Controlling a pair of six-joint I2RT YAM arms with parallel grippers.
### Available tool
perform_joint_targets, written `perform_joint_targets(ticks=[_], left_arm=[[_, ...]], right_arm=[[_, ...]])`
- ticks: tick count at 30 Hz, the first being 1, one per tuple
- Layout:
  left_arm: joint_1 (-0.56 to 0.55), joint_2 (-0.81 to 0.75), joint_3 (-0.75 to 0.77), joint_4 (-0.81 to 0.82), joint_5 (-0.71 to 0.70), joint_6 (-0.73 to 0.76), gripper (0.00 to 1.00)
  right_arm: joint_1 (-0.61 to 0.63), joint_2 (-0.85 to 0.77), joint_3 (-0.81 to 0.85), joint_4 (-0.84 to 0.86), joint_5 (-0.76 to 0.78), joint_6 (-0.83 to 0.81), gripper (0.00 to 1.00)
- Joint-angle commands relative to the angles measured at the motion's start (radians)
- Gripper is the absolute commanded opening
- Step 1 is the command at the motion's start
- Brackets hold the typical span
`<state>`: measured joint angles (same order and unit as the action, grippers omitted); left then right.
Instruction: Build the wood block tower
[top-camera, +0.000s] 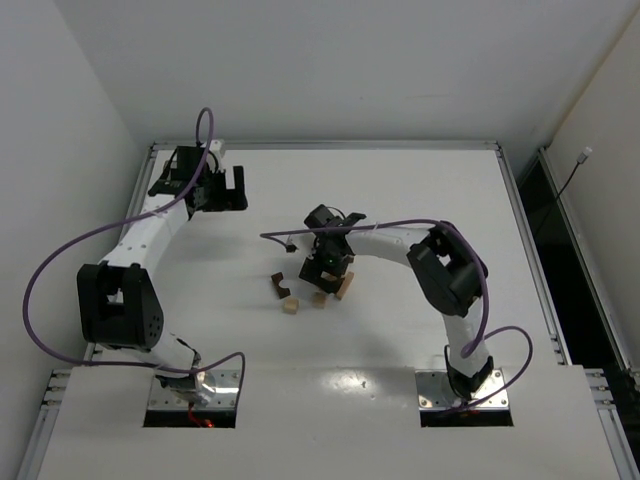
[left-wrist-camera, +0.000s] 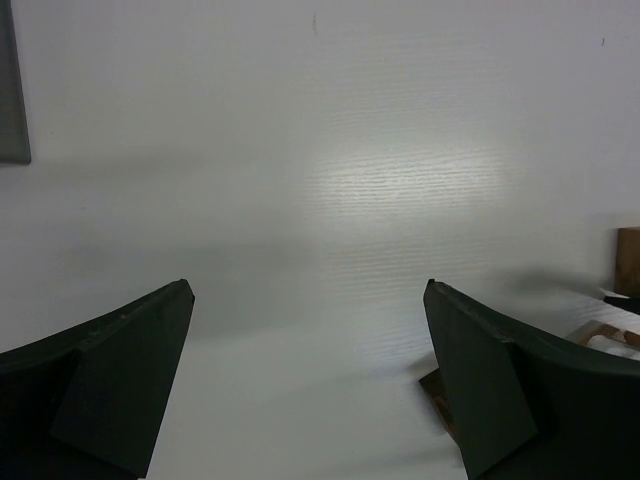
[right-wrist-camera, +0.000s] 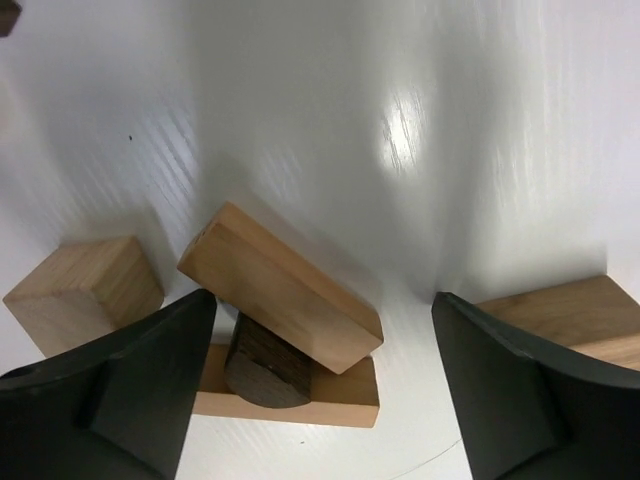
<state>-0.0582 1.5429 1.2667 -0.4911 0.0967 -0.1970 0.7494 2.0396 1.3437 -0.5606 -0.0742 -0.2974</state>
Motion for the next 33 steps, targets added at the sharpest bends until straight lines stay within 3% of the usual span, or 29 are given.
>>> perform_joint_targets(ticks=[1, 5, 12, 15, 21, 28, 33], left_arm=[[0.011, 0.006, 0.046, 0.008, 0.026, -0.016, 1.0], [0.011, 0.017, 0.065, -0.001, 0.026, -0.016, 1.0], [0.02, 0.026, 0.065, -0.001, 0.035, -0.016, 1.0], [0.02, 0.026, 0.074, -0.001, 0.035, -0.016, 1.0], [0.02, 0.026, 0.074, -0.001, 0.035, -0.016, 1.0], [0.02, 0.036, 0.074, -0.001, 0.044, -0.025, 1.0], [0.02, 0.036, 0.074, -0.01, 0.044, -0.025, 1.0]], right_arm=[[0.024, 0.03, 0.029, 0.016, 0.028, -0.066, 0.9], [0.042, 0.03, 0.038, 0.002, 0.016, -0.106, 0.8], [0.064, 0.053, 0.038, -0.038, 0.005, -0.152, 0.47], [0.064, 0.077, 0.058, -0.068, -0.004, -0.143, 0.0], [0.01, 0.112, 0.155, -0.079, -0.027, 0.024, 0.0], [-0.102, 0.212, 0.331, -0.035, -0.047, 0.364, 0.0], [-0.142, 0.372, 0.558, -0.123, 0.074, 0.59, 0.0]])
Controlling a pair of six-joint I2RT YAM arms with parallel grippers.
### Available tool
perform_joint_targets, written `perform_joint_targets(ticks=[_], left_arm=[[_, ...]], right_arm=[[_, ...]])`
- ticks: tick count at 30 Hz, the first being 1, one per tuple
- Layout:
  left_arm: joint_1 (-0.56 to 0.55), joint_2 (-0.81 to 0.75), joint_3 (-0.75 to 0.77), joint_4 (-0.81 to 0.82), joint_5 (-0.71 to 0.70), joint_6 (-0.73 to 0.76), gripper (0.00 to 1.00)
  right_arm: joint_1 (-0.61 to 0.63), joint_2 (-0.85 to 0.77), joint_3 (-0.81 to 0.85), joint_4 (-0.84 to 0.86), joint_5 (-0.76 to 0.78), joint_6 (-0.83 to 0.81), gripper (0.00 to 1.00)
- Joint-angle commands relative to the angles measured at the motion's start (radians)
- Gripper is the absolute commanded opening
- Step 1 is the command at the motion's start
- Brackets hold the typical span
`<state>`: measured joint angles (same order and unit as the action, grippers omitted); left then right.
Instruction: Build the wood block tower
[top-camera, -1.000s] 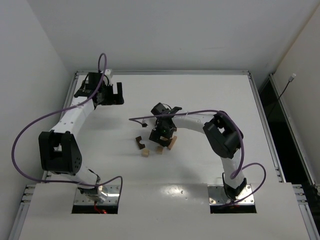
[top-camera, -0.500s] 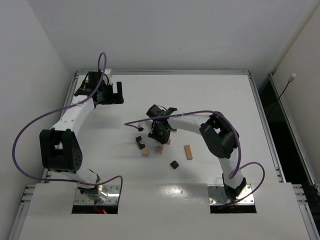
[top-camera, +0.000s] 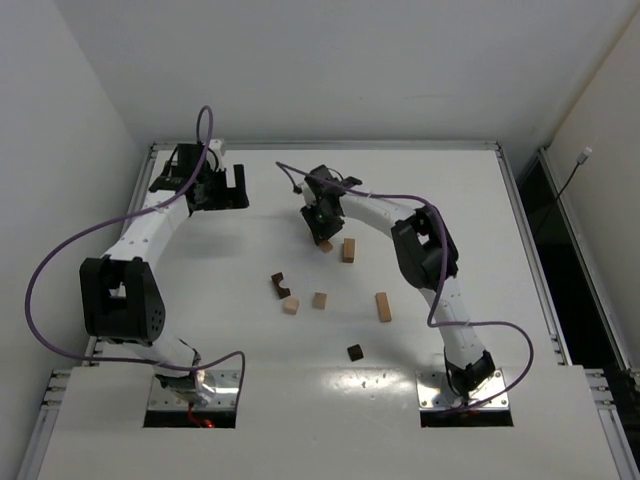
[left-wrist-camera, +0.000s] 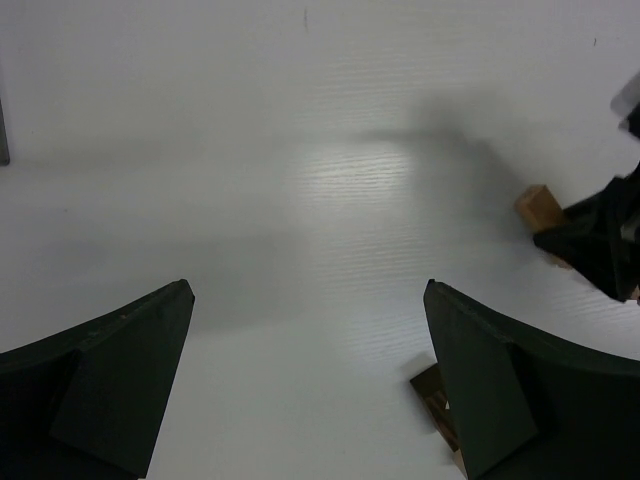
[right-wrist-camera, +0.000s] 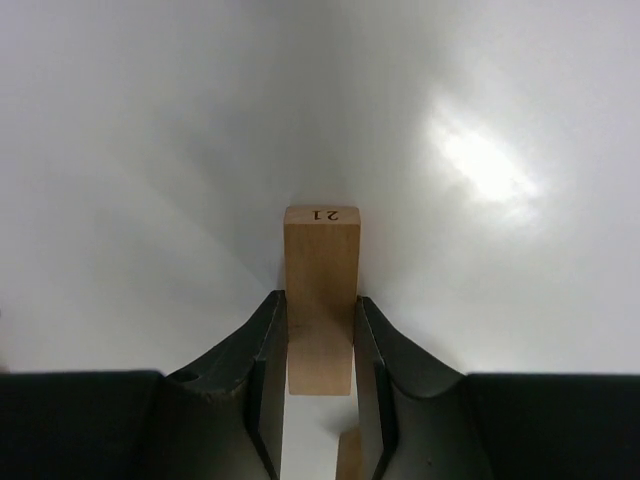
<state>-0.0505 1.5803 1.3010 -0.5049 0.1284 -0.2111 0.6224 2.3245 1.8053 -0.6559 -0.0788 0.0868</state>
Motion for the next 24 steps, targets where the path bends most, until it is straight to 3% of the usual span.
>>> perform_joint_targets(ticks=[1, 6, 10, 15, 24], left_arm=[[0.012, -0.002, 0.04, 0.003, 0.013, -0.011, 1.0], [0.021, -0.002, 0.049, -0.006, 0.013, -0.011, 1.0], [0.021, 0.009, 0.058, -0.006, 0.013, -0.011, 1.0], [0.021, 0.027, 0.067, 0.003, 0.034, -0.02, 1.0], [0.021, 0.037, 0.076, 0.012, 0.053, -0.03, 1.0]], right_arm=[[-0.015, 0.107, 0.117, -0.056, 0.099, 0.226, 0.0], [-0.024, 0.075, 0.051, -0.051, 0.215, 0.317, 0.0], [-0.099, -0.052, -0.212, 0.005, 0.173, 0.352, 0.0], [-0.178, -0.256, -0.424, 0.078, 0.137, 0.381, 0.0], [-0.263, -0.297, -0.411, 0.067, 0.171, 0.381, 0.0]])
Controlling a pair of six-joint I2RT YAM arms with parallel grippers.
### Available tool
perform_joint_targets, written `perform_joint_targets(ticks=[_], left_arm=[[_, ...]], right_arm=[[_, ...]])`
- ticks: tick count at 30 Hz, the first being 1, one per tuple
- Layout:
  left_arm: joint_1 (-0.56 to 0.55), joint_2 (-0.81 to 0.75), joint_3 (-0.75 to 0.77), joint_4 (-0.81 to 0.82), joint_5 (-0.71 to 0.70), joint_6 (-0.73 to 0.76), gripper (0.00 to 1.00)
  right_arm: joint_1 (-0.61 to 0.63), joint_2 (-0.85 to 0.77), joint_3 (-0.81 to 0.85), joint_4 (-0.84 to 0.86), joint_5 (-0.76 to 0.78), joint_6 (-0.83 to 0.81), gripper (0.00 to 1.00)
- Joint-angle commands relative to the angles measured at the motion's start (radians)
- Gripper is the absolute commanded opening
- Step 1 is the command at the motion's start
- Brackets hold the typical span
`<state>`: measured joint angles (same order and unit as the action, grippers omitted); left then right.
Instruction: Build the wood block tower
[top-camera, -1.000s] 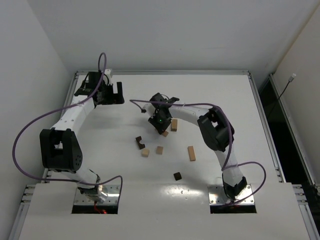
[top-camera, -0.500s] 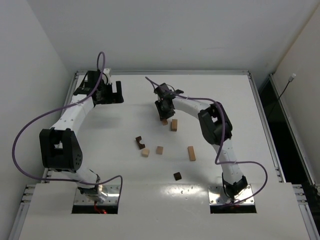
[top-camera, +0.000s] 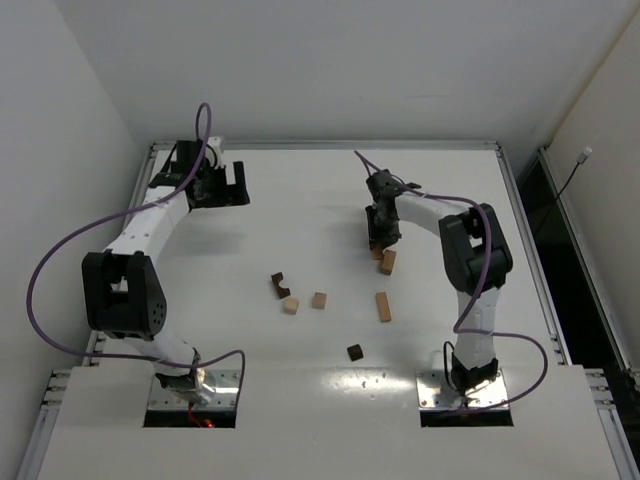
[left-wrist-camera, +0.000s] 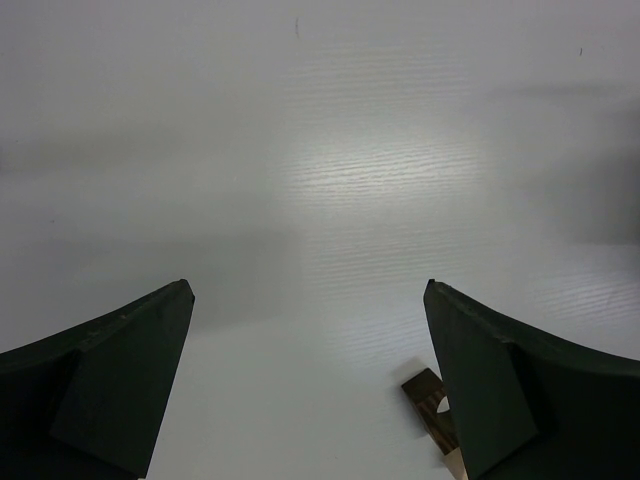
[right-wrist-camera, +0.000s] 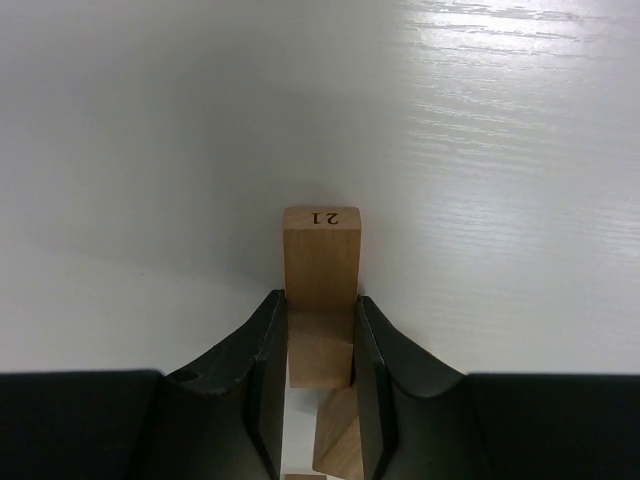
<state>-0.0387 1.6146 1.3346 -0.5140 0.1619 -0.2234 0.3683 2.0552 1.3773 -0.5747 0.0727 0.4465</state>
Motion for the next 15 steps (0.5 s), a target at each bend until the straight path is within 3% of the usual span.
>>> perform_joint_targets(ticks=[1, 8, 15], left_arm=[[0.01, 0.002, 0.043, 0.022, 0.01, -0.017, 1.0], [0.01, 0.002, 0.043, 0.013, 0.01, -0.017, 1.0], [0.01, -0.007, 0.034, 0.012, -0.012, -0.017, 1.0]], right_arm=[[0.007, -0.027, 0.034, -0.023, 0.007, 0.021, 0.0], [0.095, 0.1, 0.247, -0.07, -0.017, 0.011, 0.0], [0.144, 0.172, 0.295, -0.103, -0.007, 0.107, 0.0]])
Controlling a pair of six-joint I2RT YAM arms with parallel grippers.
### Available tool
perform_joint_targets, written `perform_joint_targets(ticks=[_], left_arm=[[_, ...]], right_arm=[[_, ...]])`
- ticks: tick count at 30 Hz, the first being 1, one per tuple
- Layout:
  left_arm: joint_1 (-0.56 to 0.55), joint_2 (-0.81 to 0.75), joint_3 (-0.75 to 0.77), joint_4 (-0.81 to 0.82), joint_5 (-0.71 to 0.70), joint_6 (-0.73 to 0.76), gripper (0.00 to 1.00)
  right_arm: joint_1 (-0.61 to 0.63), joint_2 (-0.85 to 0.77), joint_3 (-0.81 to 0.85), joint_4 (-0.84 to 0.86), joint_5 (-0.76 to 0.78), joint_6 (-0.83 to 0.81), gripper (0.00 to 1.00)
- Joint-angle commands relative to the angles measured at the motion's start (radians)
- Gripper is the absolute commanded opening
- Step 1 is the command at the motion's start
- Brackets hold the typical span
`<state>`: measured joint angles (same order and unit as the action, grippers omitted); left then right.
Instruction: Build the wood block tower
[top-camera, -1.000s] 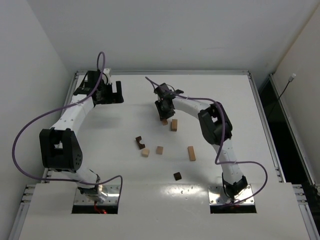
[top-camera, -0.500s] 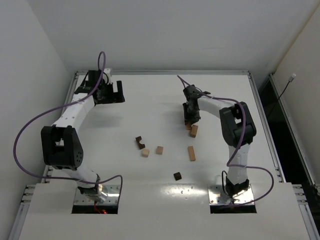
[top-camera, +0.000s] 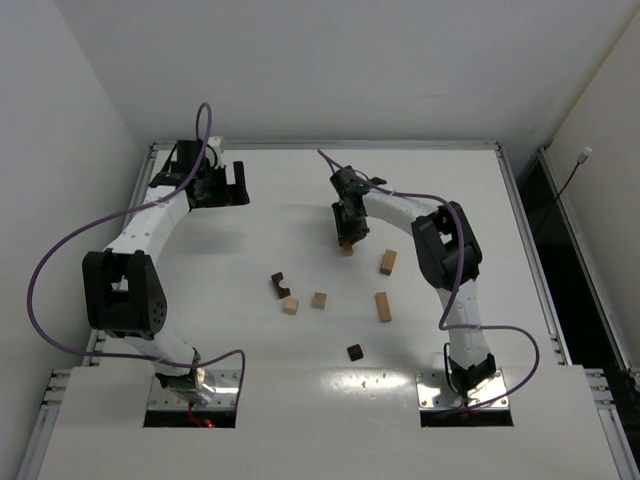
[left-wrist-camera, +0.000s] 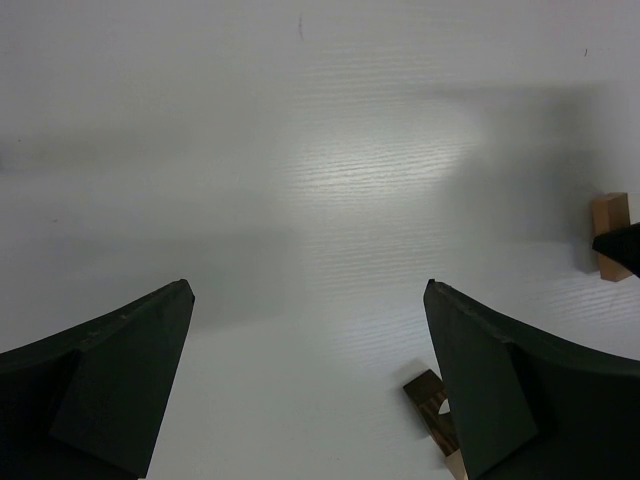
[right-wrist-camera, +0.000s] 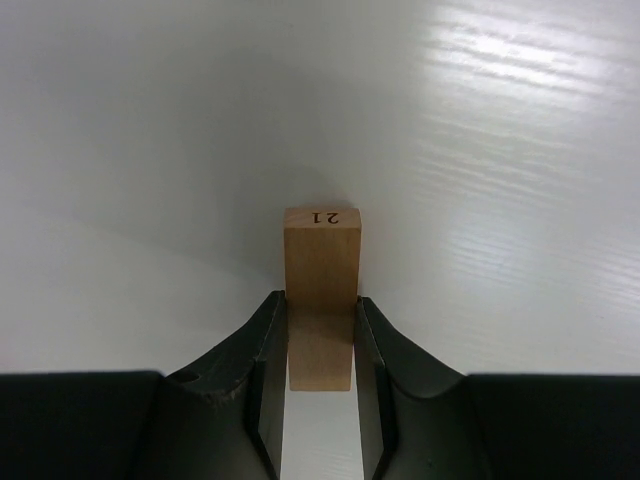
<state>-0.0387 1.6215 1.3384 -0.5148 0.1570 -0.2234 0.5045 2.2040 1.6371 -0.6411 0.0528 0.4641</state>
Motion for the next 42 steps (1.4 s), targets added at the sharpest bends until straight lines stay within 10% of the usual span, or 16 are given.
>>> perform_joint_targets(ticks=[1, 18, 22, 42], left_arm=[[0.01, -0.014, 0.03, 0.013, -0.007, -0.017, 1.0], [0.01, -0.014, 0.021, 0.013, -0.016, -0.008, 1.0], [0.01, -0.005, 0.021, 0.013, -0.016, -0.008, 1.0], [0.01, 0.005, 0.039, 0.004, -0.016, -0.019, 1.0]], right_arm=[[0.008, 0.023, 0.035, -0.037, 0.013, 0.09, 0.0], [0.058, 0.118, 0.11, -0.055, 0.045, 0.238, 0.0], [0.058, 0.129, 0.11, -0.066, 0.055, 0.215, 0.14], [0.109, 0.103, 0.055, -0.051, 0.058, 0.225, 0.06]])
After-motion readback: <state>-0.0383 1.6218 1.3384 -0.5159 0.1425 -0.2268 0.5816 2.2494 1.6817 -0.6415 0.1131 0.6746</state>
